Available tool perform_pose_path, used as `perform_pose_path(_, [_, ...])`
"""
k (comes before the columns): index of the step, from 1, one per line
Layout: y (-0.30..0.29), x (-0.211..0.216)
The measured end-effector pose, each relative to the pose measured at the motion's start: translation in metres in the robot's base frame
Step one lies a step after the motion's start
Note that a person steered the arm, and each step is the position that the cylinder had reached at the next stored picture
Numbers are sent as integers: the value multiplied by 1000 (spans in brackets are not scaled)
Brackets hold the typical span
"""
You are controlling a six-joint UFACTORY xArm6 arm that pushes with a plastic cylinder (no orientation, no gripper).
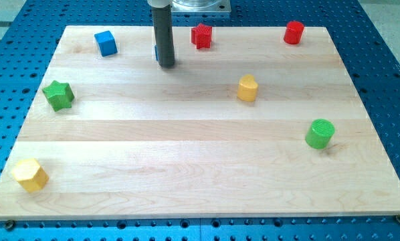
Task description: Place the triangle at the right to the cube
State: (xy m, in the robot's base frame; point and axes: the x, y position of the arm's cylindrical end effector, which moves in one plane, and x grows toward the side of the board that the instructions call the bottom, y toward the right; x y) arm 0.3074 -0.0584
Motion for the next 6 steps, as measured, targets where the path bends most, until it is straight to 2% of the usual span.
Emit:
perform_pose_path(3, [27,-47])
perform_pose_path(4, [-41,-68])
perform_pose_path(5, [-59,-68])
perform_pose_path(6, [8,-79])
